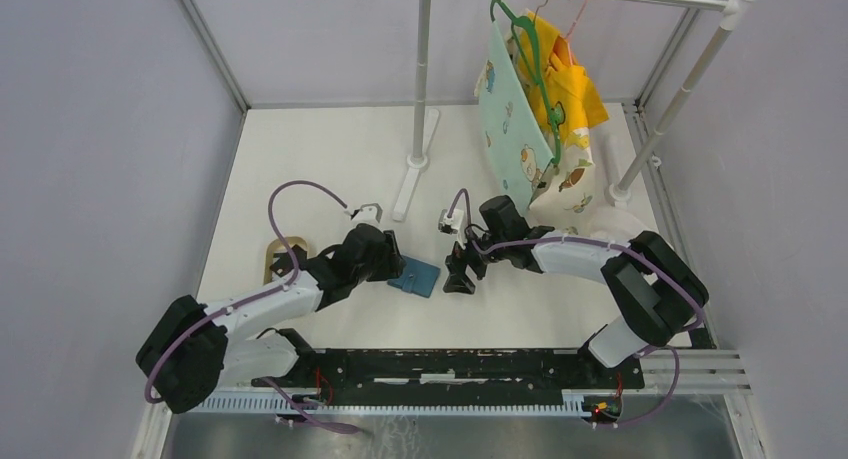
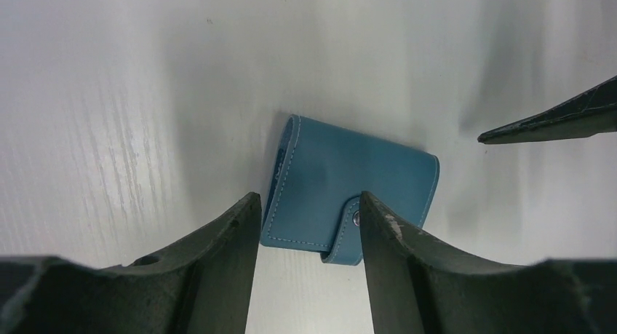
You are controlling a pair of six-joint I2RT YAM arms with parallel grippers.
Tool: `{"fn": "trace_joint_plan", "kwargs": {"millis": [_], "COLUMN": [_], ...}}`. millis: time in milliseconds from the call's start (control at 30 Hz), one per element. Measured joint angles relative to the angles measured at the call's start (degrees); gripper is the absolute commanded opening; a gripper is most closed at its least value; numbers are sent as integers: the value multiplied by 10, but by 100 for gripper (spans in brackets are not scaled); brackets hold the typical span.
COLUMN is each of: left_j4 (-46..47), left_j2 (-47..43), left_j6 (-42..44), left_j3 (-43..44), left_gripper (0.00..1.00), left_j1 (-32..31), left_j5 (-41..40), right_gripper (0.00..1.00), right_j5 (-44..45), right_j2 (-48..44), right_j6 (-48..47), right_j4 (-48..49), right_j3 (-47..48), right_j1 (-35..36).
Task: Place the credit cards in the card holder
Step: Open the card holder at the center of the board.
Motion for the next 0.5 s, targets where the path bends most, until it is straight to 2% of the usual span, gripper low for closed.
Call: {"fn": "trace_joint_plan", "kwargs": {"millis": [233,500], "left_j4": [2,23], "left_j2": [59,101], "left_j6": [41,72], "left_j3": [13,23], "left_gripper": [50,34], "left_j1": [24,47], "left_j5": [17,76], "right_gripper": [88,88], "right_j5": [-17,-31], "right_j2": [3,11], "right_j6": [-3,-12], "right_j4": [-5,-17], "right_j3": [0,3], "right_j1": [-6,-7]}}
